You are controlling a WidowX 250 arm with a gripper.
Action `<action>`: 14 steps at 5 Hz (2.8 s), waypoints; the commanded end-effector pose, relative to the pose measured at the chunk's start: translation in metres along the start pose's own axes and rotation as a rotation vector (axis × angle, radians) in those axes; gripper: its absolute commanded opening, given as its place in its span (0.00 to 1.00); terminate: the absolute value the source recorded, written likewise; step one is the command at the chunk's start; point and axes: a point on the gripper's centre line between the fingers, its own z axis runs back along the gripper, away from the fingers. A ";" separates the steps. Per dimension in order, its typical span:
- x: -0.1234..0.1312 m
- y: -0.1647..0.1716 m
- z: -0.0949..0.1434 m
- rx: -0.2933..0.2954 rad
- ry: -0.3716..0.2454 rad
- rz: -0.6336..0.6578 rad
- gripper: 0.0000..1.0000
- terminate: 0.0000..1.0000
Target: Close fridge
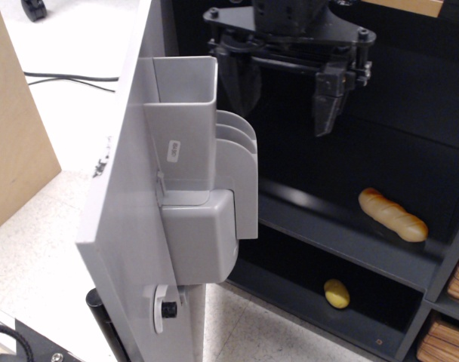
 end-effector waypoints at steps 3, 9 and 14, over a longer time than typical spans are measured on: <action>-0.034 0.068 0.063 0.061 -0.042 0.175 1.00 0.00; -0.003 -0.021 0.020 -0.093 0.050 0.151 1.00 0.00; -0.003 -0.015 -0.015 0.006 -0.116 -0.015 1.00 0.00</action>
